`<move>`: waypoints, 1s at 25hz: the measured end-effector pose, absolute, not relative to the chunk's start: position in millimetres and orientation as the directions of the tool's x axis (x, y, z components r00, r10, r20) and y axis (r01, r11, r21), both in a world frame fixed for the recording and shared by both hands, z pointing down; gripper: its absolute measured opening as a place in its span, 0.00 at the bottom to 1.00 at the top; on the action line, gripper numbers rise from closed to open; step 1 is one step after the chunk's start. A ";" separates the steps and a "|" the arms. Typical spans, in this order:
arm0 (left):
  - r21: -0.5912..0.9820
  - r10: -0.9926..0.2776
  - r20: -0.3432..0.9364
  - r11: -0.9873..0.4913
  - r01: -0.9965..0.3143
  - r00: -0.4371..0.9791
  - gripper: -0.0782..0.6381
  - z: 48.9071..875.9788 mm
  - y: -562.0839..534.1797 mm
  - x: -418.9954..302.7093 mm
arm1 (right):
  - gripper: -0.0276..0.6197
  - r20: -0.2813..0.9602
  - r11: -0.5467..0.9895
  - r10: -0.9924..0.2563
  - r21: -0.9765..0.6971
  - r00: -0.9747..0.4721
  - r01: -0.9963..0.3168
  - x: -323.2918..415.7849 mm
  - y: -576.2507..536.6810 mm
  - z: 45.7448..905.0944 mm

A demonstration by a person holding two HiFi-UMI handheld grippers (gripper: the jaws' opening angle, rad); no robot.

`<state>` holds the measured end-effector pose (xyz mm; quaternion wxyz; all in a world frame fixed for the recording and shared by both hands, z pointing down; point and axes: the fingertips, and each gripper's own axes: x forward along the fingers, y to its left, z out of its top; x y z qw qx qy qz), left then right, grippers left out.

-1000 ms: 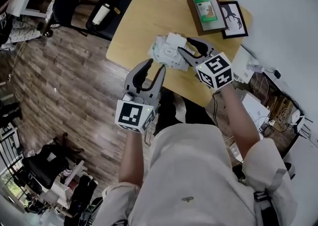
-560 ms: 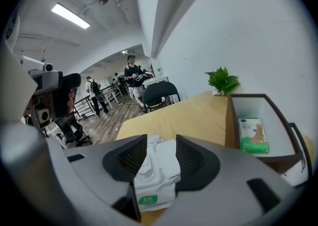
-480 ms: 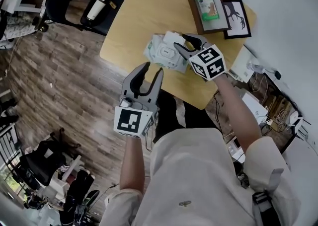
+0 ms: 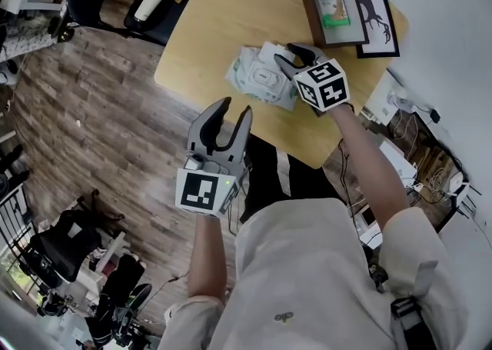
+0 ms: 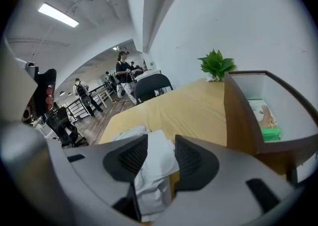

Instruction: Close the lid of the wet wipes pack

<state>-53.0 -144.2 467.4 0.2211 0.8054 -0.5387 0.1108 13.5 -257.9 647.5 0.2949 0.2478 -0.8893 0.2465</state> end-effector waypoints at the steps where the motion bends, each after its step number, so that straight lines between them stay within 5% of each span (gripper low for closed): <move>1: 0.239 -0.818 0.419 -0.320 -0.917 0.395 0.30 468.8 -143.7 -54.1 | 0.28 0.650 0.750 -0.295 -0.297 -0.700 -0.592 13.8 -259.2 649.9; 25: 0.244 -0.832 0.407 -0.299 -0.923 0.377 0.29 468.7 -142.0 -63.9 | 0.27 0.656 0.725 -0.254 -0.357 -0.711 -0.589 9.5 -261.8 663.9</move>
